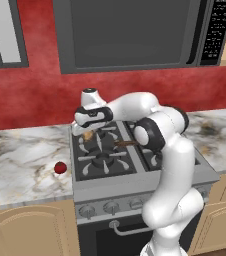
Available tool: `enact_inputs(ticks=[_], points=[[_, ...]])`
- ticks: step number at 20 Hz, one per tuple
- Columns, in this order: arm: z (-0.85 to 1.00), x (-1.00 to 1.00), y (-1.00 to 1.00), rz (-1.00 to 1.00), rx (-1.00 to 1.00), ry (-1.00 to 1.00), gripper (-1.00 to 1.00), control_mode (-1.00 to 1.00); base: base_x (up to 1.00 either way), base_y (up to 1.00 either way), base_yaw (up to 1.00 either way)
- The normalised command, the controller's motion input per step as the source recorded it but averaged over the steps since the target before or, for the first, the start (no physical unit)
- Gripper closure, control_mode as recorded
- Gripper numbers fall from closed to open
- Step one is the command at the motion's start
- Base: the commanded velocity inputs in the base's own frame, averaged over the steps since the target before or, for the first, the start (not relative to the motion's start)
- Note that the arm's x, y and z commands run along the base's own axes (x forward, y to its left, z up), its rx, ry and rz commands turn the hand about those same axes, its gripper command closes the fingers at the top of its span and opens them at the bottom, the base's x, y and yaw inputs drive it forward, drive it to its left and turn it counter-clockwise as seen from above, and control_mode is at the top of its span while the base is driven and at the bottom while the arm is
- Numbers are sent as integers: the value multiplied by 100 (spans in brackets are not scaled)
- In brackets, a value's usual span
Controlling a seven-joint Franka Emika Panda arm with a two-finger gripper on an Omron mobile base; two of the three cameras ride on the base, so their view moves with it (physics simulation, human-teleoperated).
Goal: Place the pan on the front right burner on the stove. Then place the tomato and the onion in the pan and turn on the front right burner.
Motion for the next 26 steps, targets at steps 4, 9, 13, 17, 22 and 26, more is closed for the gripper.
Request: enact_inputs(ticks=[4,9,13,17,22,26], points=[[9,0,-71,-4,0,0,100,-100,0,0,0],[20,0,-64,-5,0,0,100,-100,0,0,0],[11,0,-57,-6,0,0,100,-100,0,0,0],[4,0,-63,-7,0,0,100,-100,0,0,0],[17,12,-62,-7,0,0,100,-100,0,0,0],[27,16,-56,-7,0,0,100,-100,0,0,0]])
